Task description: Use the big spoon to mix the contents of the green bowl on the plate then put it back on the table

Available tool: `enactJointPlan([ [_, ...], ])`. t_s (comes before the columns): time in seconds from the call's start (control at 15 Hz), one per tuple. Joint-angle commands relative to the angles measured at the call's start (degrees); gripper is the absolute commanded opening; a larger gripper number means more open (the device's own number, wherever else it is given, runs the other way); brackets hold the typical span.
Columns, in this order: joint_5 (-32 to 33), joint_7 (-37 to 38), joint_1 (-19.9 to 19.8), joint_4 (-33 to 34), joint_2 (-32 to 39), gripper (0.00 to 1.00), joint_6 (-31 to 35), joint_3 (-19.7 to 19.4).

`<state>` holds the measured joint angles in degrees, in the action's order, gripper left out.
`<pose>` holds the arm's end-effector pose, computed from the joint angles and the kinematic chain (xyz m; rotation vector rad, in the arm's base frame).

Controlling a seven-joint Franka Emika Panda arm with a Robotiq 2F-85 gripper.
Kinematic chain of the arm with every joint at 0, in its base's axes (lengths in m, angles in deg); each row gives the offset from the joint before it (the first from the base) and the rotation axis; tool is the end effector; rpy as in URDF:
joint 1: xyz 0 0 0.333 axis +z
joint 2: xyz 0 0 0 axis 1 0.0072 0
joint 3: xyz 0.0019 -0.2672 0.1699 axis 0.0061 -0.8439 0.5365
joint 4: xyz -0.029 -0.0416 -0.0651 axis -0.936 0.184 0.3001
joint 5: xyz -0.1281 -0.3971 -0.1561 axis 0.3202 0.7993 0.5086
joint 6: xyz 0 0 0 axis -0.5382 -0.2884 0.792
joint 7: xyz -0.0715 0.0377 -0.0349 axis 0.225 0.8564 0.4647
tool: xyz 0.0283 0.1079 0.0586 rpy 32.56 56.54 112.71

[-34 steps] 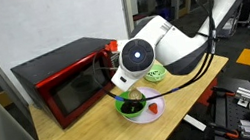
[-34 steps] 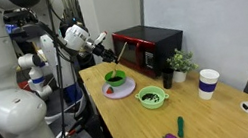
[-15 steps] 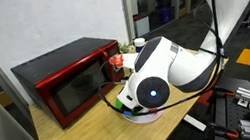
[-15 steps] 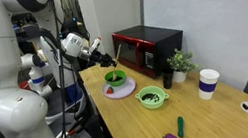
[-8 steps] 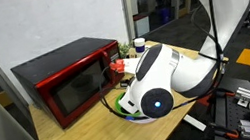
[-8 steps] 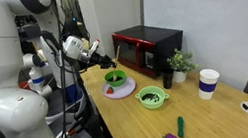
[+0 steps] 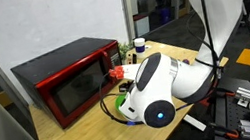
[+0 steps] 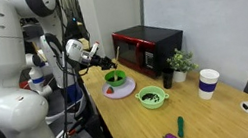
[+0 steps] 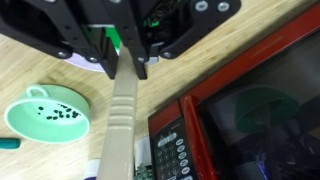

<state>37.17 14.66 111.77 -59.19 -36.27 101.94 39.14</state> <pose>0.4803 0.3004 0.1674 0.8991 1.8311 -0.4097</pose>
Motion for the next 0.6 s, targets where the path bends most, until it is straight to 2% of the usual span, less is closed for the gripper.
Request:
enactJointPlan([
  [0.0,2.59,1.14,0.06,1.82,2.26,0.06,-2.15,0.08],
  [0.53,5.72,1.25,-0.23,2.80,3.31,0.06,-3.87,-0.56],
])
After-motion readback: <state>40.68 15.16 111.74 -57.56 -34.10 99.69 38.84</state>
